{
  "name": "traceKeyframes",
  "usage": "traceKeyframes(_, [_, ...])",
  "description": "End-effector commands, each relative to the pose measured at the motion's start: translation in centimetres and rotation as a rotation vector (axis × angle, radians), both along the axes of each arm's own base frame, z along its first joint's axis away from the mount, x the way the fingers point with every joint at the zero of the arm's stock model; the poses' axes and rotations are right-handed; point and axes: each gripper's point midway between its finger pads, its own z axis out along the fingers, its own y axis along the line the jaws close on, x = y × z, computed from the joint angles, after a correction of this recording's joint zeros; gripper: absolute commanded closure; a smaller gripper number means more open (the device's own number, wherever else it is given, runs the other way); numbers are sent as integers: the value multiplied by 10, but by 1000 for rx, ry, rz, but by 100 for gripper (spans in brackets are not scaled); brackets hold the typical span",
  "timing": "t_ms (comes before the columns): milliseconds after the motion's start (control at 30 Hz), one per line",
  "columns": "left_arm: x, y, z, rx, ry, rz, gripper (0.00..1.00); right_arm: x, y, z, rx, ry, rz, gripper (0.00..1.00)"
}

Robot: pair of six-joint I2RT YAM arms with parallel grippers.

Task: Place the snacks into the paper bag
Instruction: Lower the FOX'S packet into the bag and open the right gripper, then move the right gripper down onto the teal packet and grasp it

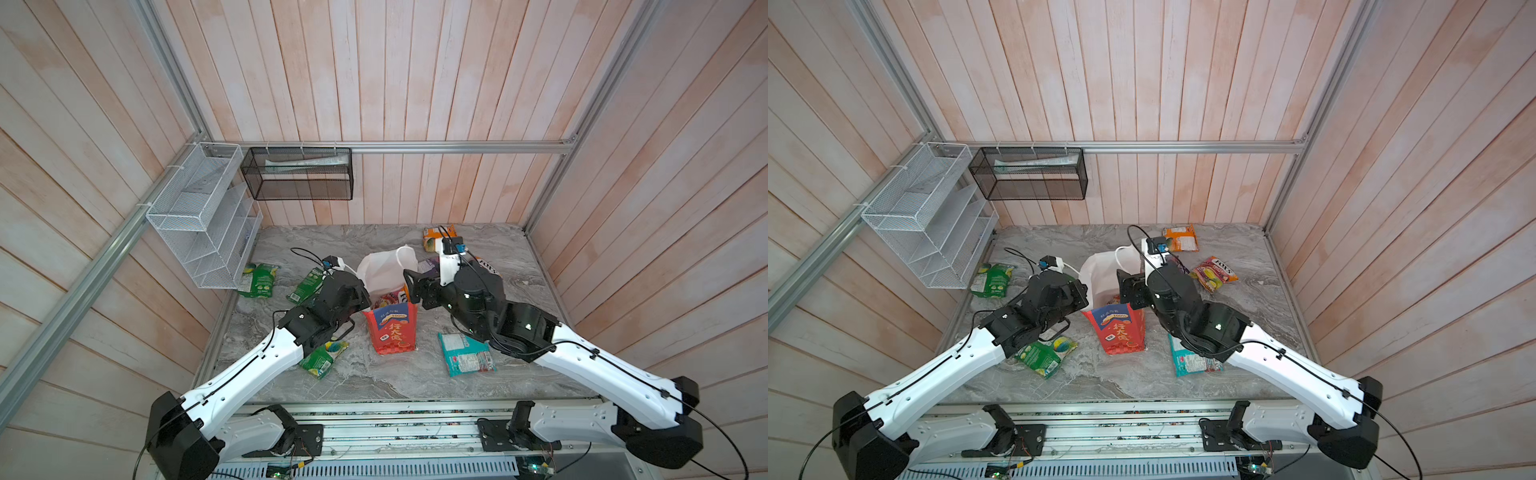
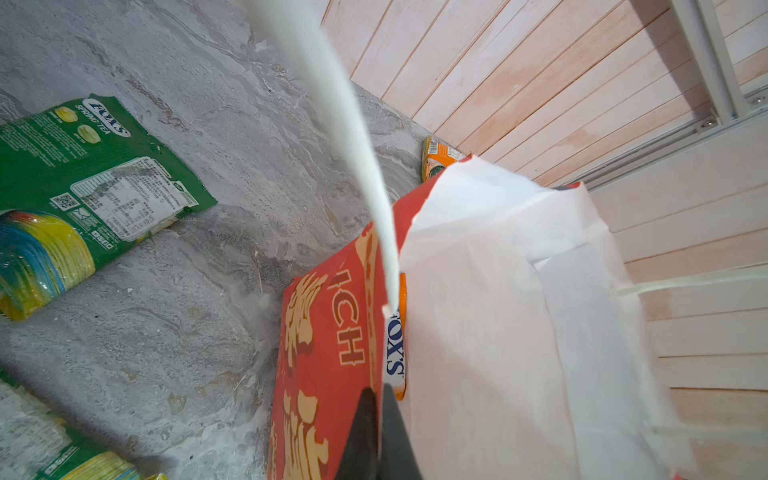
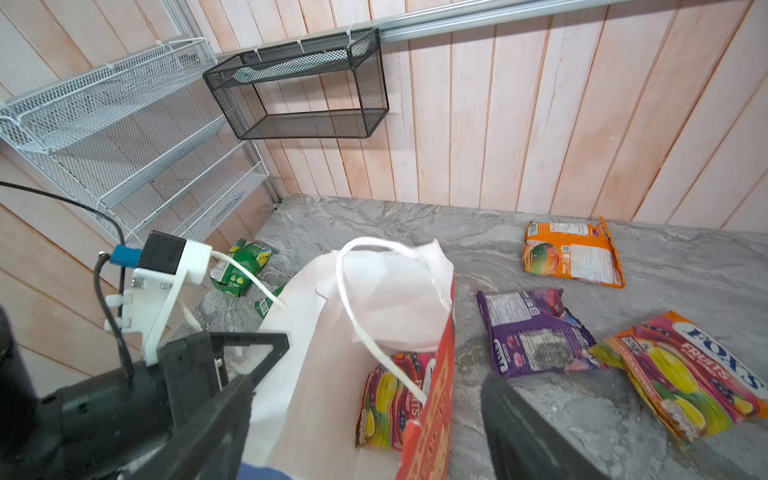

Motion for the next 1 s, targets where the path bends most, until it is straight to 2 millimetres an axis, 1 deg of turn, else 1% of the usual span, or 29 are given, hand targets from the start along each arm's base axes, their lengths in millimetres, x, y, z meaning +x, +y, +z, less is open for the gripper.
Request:
traceKeyframes(0, [0,3,-4,38,5,8,100,-9,-20,-4,67,9,-25,7])
traceKeyframes(133, [0,7,0,43,-7,21,100,-17,-64,-29,109,42,-144,4])
traceKeyframes(200, [-1,8,1,41,-10,23,100,-20,-85,-47,119,67,-206,2])
traceKeyframes(333, [-2,9,1,40,-11,26,100,-28,-126,-88,151,120,-311,2])
traceKeyframes(433, [-1,10,1,44,-12,30,100,-31,-156,-126,168,193,-408,2])
traceKeyframes(467, [-1,10,1,45,-12,31,100,-32,-164,-141,169,230,-441,2])
traceKeyframes(633, [1,11,-1,54,-11,39,100,-46,-193,-220,114,444,-607,2])
traceKeyframes(667, [1,11,-2,56,-10,41,100,-50,-197,-236,101,485,-637,2])
traceKeyframes(733, [2,11,-3,59,-8,42,100,-58,-197,-260,91,555,-653,2])
traceKeyframes(867, [3,11,-5,67,-4,47,100,-70,-197,-299,58,660,-672,2])
traceKeyframes(967, [4,11,-7,70,-1,50,100,-76,-199,-318,50,700,-690,2])
